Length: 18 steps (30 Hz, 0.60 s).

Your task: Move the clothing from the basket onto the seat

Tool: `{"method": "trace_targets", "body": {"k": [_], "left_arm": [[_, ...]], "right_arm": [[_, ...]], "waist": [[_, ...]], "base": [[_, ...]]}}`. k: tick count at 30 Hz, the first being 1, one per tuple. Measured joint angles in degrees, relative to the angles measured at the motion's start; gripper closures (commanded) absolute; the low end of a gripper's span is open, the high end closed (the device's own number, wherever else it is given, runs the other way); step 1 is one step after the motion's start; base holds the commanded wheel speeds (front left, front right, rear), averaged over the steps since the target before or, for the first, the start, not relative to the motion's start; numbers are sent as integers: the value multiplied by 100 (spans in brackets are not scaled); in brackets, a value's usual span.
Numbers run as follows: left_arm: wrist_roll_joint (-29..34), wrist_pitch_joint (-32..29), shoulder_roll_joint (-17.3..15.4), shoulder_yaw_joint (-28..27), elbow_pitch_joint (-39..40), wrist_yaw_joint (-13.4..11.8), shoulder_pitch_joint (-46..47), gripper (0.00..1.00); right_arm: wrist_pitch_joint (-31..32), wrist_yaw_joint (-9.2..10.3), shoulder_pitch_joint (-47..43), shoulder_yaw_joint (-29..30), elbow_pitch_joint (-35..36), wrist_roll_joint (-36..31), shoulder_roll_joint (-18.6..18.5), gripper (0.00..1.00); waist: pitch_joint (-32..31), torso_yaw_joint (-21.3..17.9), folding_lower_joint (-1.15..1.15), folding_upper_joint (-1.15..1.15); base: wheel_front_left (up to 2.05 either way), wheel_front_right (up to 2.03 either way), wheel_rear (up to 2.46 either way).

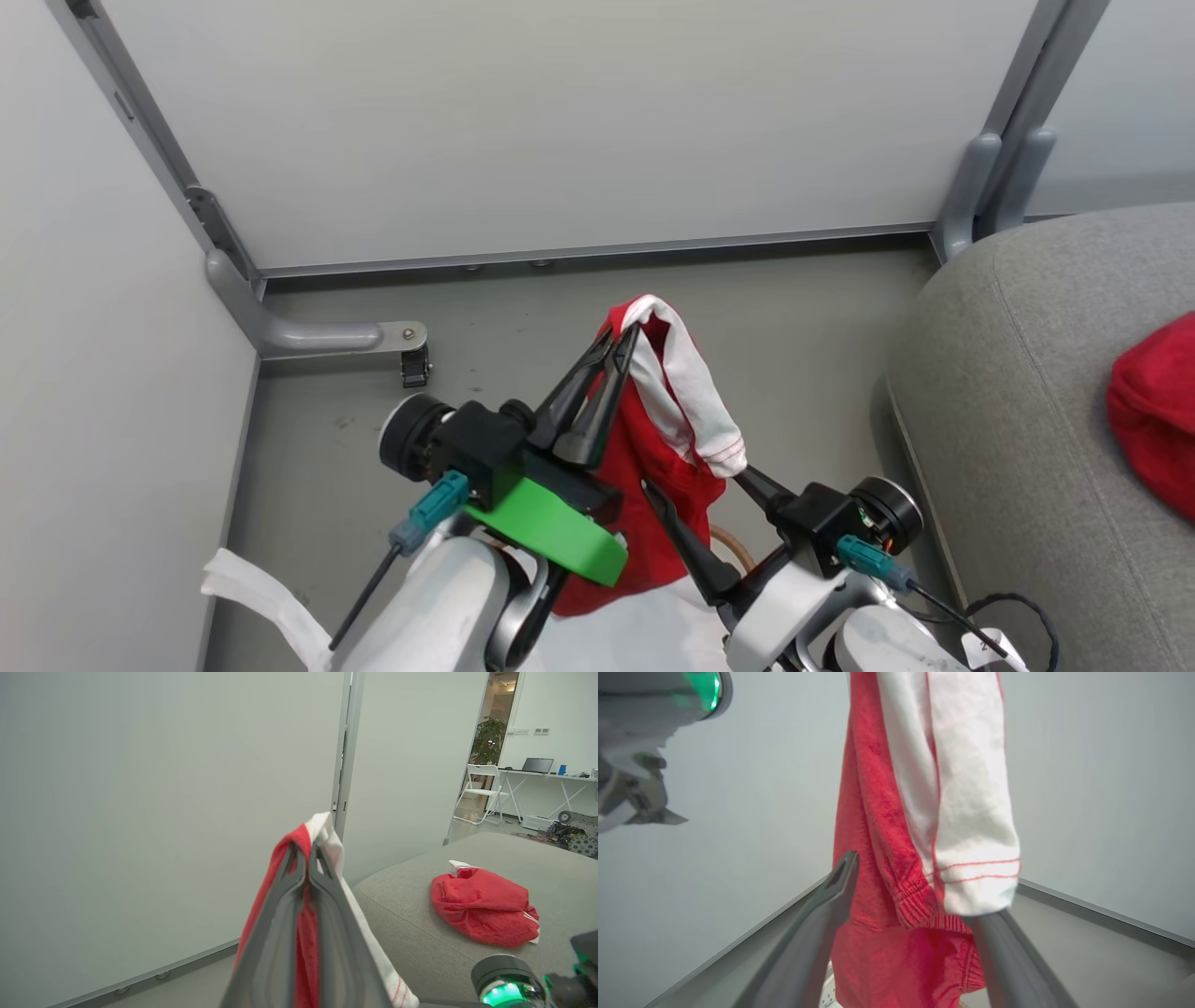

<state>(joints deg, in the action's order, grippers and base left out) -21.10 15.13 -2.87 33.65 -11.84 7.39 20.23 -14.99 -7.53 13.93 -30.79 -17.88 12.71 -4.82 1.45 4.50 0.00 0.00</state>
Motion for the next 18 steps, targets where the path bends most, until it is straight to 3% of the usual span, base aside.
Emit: {"method": "trace_targets", "body": {"k": [7,8,9,10,18], "left_arm": [[-110,-1,0,400,63,0,1,100],[-142,0,1,458,70,0,2,100],[-172,0,0,498,74,0,2,100],[-196,0,0,542,77,0,2,100],[-297,0,0,544,10,0,-2,100]], "right_arm": [[0,1,277,64,-332,-332,96,0],[0,0,315,76,-398,-359,121,22],[-1,0,342,80,-444,-371,137,73],[0,0,365,76,-511,-370,155,100],[0,0,419,130,-612,-164,193,100]], "waist": [[-35,169,0,0],[-38,195,0,0],[-39,215,0,0],[-41,239,0,0],[-15,268,0,0]], "base": [[0,0,0],[0,0,0],[0,0,0],[0,0,0],[0,0,0]]}}
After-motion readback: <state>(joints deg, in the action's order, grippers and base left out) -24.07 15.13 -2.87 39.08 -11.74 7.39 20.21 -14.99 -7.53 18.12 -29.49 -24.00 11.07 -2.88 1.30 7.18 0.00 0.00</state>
